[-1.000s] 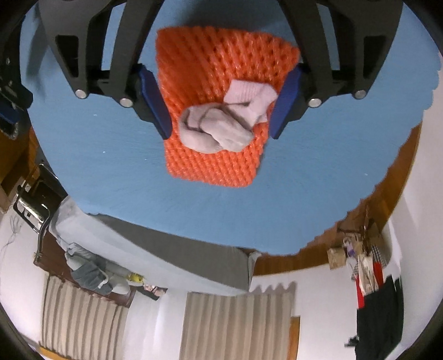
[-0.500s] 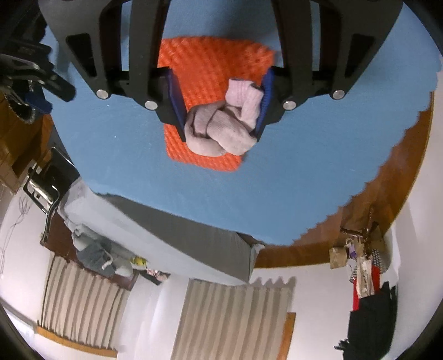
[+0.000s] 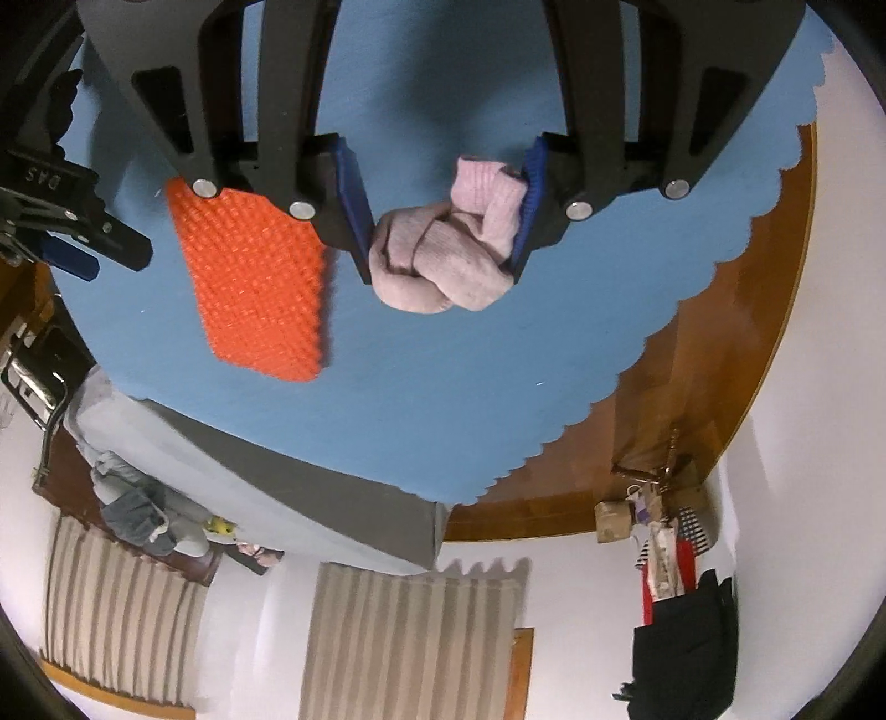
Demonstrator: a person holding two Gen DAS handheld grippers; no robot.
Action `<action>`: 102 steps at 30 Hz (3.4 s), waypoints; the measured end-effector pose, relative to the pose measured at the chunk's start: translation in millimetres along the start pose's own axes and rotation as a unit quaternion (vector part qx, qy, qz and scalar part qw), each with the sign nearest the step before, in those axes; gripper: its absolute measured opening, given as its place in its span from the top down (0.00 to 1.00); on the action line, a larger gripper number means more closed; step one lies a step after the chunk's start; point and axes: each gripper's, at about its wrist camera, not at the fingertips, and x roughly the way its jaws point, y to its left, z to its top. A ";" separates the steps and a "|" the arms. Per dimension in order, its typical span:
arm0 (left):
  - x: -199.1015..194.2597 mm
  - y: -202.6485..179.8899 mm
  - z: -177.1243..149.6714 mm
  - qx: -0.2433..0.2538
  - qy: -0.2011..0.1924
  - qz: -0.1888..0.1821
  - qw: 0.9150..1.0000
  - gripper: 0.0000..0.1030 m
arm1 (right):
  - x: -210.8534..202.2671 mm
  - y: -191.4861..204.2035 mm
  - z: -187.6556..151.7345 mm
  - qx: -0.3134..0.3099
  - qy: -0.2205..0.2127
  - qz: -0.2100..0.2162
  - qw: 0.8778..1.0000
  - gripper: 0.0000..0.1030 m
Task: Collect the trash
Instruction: 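Grasp the orange mesh pad at its end with the right gripper while the left holds the sock, then carry the pink sock and orange mesh pad over the bin with both grippers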
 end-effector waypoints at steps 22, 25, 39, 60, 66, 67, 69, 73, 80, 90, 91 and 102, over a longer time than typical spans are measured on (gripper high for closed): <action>-9.3 12.2 -9.3 -0.023 0.001 -0.005 1.000 0.57 | 5.2 28.7 -3.3 -0.023 0.061 0.101 0.993 0.83; -13.5 7.0 -10.7 -0.021 0.001 -0.008 1.000 0.57 | -5.6 21.7 -3.2 -0.025 0.058 0.109 0.992 0.83; -24.7 -31.3 -15.3 -0.002 -0.002 -0.038 0.999 0.57 | -14.5 -30.4 -12.8 -0.018 0.066 0.056 0.996 0.76; -19.9 -12.4 -13.3 -0.012 -0.008 -0.011 1.000 0.57 | 3.2 5.8 -2.2 0.040 0.054 0.026 0.997 0.10; -19.0 -8.5 -14.4 -0.018 -0.007 -0.008 1.000 0.57 | 18.0 9.9 -2.9 0.041 0.067 0.003 0.997 0.09; -18.5 -7.8 -14.8 -0.018 -0.006 -0.008 1.000 0.57 | 20.6 11.0 -3.4 0.036 0.070 -0.005 0.997 0.09; -18.3 -7.4 -15.5 -0.020 -0.004 -0.009 1.000 0.57 | 24.3 10.9 -6.3 0.029 0.077 -0.009 0.997 0.09; -17.8 -8.9 -16.7 -0.018 -0.003 -0.010 1.000 0.57 | 16.5 10.8 -11.8 0.013 0.071 -0.006 0.997 0.22; -18.8 -13.5 -17.6 -0.017 -0.005 -0.022 1.000 0.57 | 1.0 -4.4 -15.0 0.012 0.075 0.044 0.996 0.62; -32.2 -40.0 -18.1 0.001 -0.009 -0.042 0.999 0.57 | -38.7 -26.7 -23.0 0.007 0.063 0.094 0.994 0.83; -34.9 -43.8 -17.5 0.005 -0.010 -0.045 0.999 0.57 | -42.3 -27.6 -22.3 0.005 0.060 0.095 0.994 0.83; -68.5 -89.5 -16.0 0.027 -0.024 -0.070 0.997 0.57 | -101.6 -46.2 -16.5 -0.007 0.012 0.092 0.996 0.83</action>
